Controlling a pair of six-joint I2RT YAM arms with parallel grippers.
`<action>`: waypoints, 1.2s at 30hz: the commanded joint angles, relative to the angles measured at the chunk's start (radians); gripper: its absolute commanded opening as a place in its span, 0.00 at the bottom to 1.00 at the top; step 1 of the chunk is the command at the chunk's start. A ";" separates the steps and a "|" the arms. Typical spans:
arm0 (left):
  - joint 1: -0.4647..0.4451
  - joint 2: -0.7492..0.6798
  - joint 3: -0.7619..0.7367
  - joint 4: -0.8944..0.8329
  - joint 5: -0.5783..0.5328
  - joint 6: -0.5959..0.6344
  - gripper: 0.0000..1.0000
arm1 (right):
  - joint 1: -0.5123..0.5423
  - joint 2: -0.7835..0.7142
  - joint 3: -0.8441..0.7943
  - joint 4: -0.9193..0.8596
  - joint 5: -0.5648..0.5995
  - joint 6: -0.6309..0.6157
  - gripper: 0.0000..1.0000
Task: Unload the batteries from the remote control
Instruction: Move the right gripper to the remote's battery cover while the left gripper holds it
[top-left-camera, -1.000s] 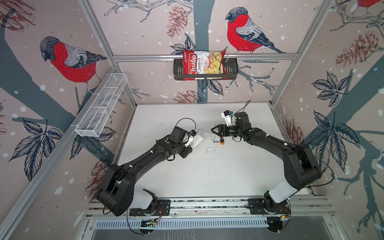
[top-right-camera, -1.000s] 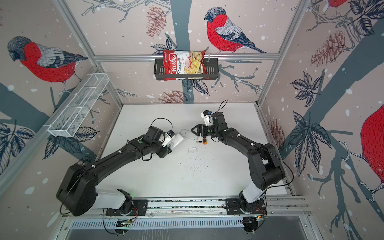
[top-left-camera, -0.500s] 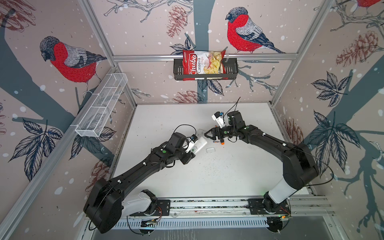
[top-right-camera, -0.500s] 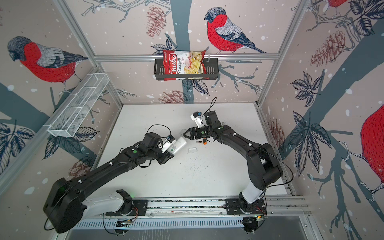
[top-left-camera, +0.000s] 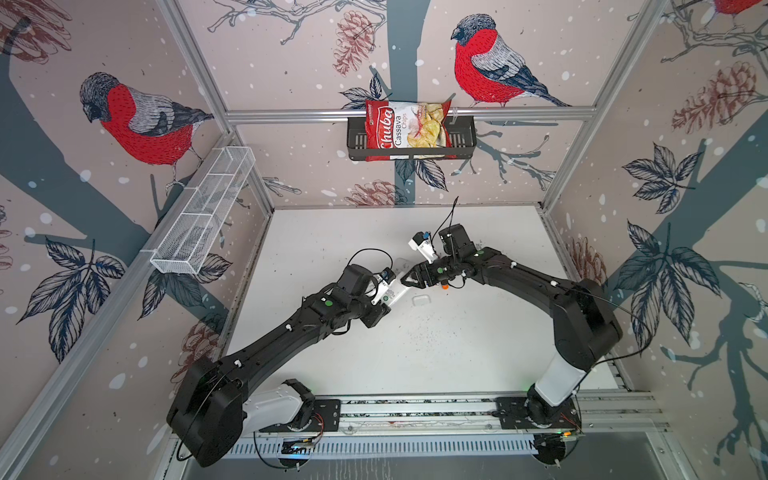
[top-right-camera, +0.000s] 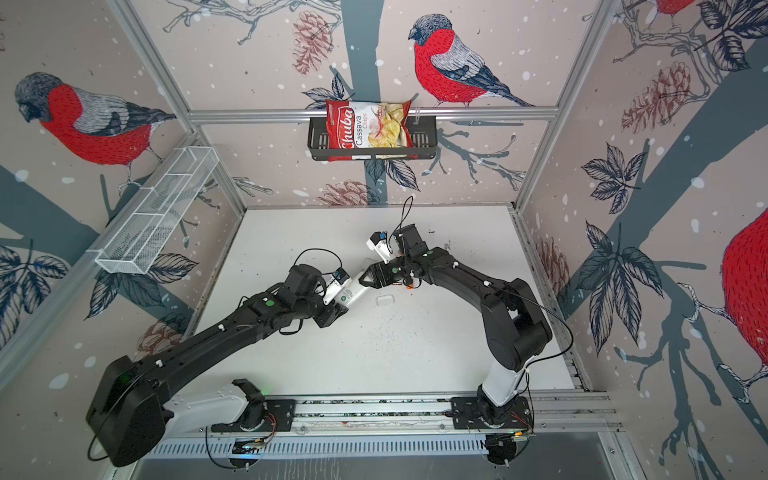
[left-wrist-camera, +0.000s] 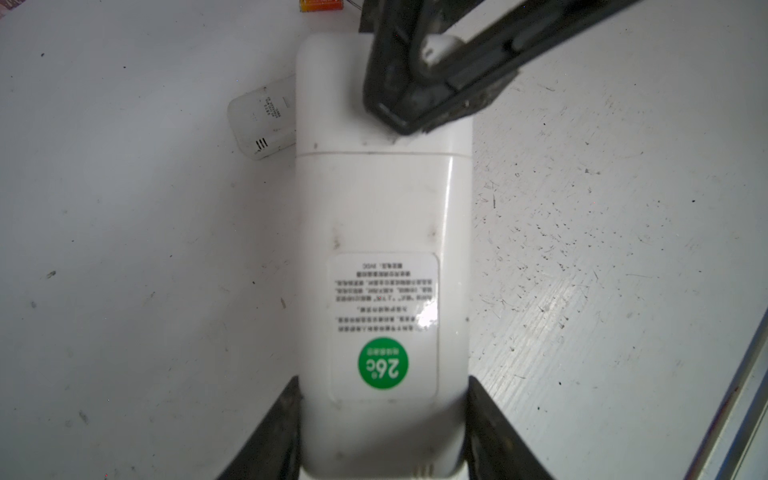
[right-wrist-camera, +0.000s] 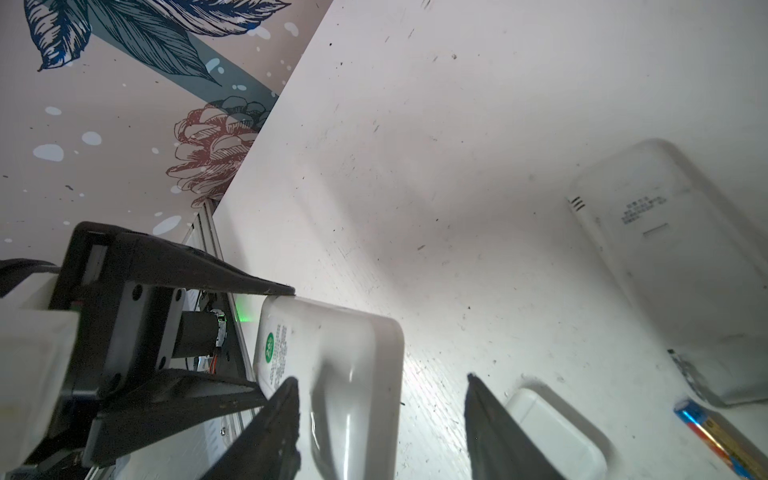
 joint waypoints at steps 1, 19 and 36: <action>0.000 -0.008 -0.002 0.028 0.008 -0.003 0.26 | 0.011 0.002 0.011 -0.015 0.002 -0.024 0.59; 0.001 -0.001 -0.002 0.027 -0.002 0.000 0.26 | 0.050 0.018 0.041 -0.064 0.080 -0.038 0.44; 0.002 0.008 -0.004 0.028 -0.001 0.004 0.26 | 0.045 0.009 0.049 -0.073 0.169 -0.032 0.46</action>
